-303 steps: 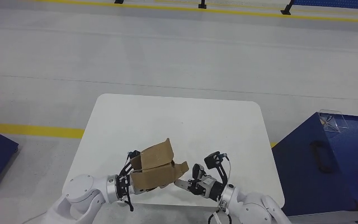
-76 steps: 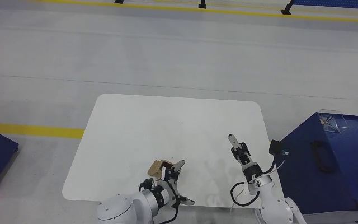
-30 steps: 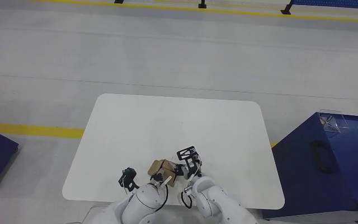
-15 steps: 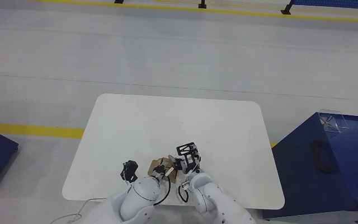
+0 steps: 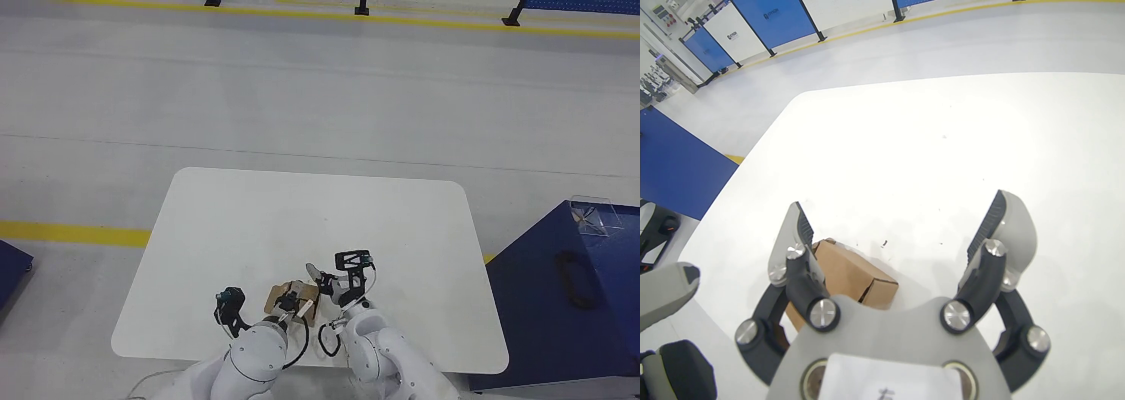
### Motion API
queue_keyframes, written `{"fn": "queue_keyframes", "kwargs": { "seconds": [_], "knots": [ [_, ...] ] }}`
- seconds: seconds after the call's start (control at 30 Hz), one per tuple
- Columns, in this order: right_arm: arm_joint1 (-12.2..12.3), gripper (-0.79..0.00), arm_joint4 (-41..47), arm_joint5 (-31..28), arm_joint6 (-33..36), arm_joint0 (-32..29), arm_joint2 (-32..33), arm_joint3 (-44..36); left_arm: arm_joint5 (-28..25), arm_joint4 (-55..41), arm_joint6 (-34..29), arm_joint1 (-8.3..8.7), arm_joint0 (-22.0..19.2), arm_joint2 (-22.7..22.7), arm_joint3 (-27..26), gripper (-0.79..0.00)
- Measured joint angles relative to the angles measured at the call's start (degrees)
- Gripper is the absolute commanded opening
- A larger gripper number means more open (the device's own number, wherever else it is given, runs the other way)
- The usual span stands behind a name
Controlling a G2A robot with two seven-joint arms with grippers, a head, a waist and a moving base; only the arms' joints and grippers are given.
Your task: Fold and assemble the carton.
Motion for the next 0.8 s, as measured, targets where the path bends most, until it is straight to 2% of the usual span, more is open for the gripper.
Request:
{"fn": "queue_keyframes", "kwargs": {
  "seconds": [0.1,0.23,0.33,0.37,0.43,0.53,0.6,0.7,0.8],
  "knots": [
    [0.2,0.0,-1.1,-0.9,-2.0,-1.5,1.2,-0.7,-6.9,4.7,-3.1,0.34,2.2,-0.9,-2.2,0.0],
    [0.5,0.0,-1.3,-2.6,-4.7,-4.2,3.0,-1.7,-20.6,15.6,-9.0,1.67,8.1,-1.9,-3.0,0.0],
    [0.7,0.0,-3.7,-2.9,-7.2,-4.5,3.2,-1.8,-33.0,27.0,-7.0,1.97,10.2,-2.7,-2.5,0.0],
    [0.7,0.0,-3.7,-2.9,-6.9,-4.5,3.2,-1.8,-35.0,28.7,-6.5,1.95,10.0,-2.6,-2.5,0.0],
    [0.7,0.0,-3.6,-2.9,-6.6,-4.5,3.2,-1.8,-35.2,28.1,-6.5,1.94,9.9,-2.6,-2.5,0.0],
    [0.7,0.0,-3.5,-2.8,-6.6,-4.5,3.2,-1.8,-29.3,22.9,-6.5,1.94,9.9,-2.6,-2.5,0.0],
    [0.7,0.0,-3.5,-2.8,-6.6,-4.5,3.2,-1.8,-28.6,22.6,-6.5,1.94,9.9,-2.6,-2.5,0.0],
    [0.8,0.0,-6.6,-4.8,-4.9,-4.1,2.3,-1.0,-29.4,23.8,-7.1,1.95,10.0,-2.7,-2.1,0.0],
    [0.6,0.0,-12.4,-2.9,-5.2,-4.6,0.9,-0.5,-34.8,27.0,-9.1,1.84,12.5,-3.0,-1.1,0.0]
  ]
}}
